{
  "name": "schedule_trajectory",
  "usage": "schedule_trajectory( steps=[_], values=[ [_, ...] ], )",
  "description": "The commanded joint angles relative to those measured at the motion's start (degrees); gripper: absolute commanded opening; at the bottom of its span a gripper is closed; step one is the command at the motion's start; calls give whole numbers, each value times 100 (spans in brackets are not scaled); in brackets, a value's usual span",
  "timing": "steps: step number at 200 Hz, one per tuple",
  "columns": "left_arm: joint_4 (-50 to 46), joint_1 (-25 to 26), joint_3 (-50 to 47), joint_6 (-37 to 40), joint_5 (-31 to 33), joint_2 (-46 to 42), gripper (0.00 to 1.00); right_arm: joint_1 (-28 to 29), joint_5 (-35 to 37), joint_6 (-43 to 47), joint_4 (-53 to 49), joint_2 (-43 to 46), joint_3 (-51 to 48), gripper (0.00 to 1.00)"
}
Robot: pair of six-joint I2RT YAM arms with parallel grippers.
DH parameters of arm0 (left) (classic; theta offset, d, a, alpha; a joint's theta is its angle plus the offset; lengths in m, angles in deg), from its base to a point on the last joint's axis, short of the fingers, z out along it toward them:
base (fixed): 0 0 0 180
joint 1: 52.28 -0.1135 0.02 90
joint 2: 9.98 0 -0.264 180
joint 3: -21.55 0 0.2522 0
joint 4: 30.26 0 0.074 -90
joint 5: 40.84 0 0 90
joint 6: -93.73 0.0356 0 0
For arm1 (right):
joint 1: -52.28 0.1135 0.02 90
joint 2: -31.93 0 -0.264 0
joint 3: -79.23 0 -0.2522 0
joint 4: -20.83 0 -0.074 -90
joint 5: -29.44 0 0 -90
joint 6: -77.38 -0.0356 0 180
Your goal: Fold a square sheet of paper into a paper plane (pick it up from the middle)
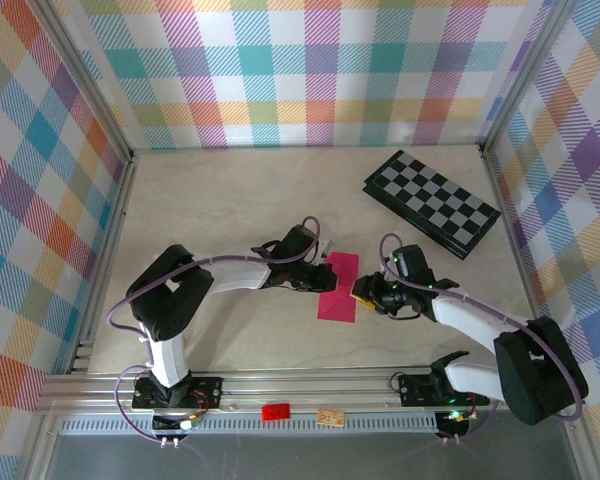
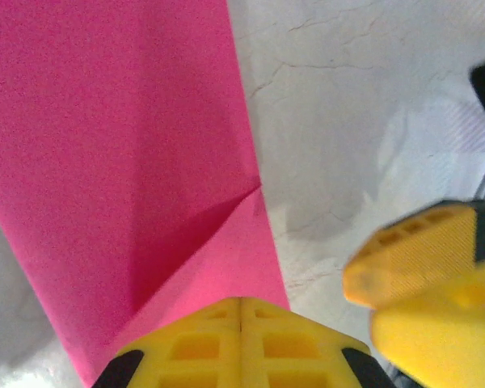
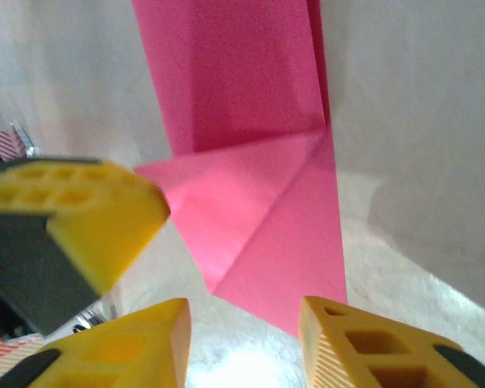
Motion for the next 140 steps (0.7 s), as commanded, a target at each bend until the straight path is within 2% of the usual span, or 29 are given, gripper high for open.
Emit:
schedule_trajectory(
  steps=[1,73,140],
  values=[
    [-549,-15,68,321,220,324,2,245,311,-173,-482,150,-46,46],
    [-288,-11,-322,117,195,345,1,902,513,-599,-208,-388,193,49],
    [-96,-14,-500,-42,154,297,0,1069,643,-674,-36,-791,394,49]
  ],
)
